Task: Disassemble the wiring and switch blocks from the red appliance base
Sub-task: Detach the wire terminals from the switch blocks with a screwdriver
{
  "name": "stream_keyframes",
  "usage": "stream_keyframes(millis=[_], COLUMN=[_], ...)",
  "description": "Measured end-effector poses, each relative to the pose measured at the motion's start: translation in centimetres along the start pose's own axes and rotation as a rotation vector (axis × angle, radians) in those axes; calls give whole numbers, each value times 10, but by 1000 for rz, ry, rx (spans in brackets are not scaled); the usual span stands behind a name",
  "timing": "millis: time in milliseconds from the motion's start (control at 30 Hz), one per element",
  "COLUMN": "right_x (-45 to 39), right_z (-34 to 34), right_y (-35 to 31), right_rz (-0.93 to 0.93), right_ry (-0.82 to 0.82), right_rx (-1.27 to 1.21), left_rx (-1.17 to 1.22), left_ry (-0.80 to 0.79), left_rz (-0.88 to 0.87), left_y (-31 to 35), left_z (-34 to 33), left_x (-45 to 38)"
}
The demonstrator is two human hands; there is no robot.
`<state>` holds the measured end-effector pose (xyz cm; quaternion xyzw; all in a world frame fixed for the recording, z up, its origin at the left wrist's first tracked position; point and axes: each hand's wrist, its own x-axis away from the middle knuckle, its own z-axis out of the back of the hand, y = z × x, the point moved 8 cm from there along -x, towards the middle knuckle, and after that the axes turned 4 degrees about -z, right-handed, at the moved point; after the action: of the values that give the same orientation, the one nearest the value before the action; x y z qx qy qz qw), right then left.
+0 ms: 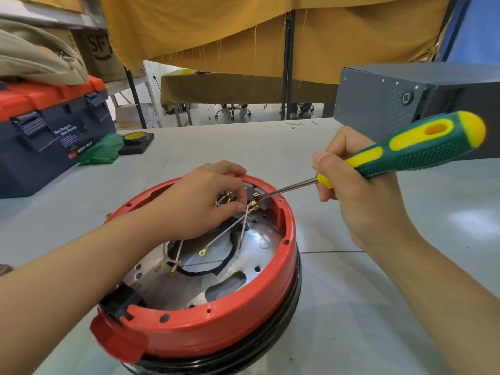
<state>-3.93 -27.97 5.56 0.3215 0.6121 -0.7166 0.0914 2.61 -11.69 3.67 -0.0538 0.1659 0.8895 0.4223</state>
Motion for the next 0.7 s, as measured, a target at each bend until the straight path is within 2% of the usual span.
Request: stream_keyframes(millis=[333, 700], right_x=[8, 6], right_z=[-11, -8], right_y=[-23, -22], right_rz=[132, 123], right_ry=[-136, -128], right_rx=[166, 185], left_rx=[-8, 18], left_ry=[-5, -2], left_rz=[8, 1], left_y=[-1, 0], left_z=[-1, 0], left_x=[0, 0])
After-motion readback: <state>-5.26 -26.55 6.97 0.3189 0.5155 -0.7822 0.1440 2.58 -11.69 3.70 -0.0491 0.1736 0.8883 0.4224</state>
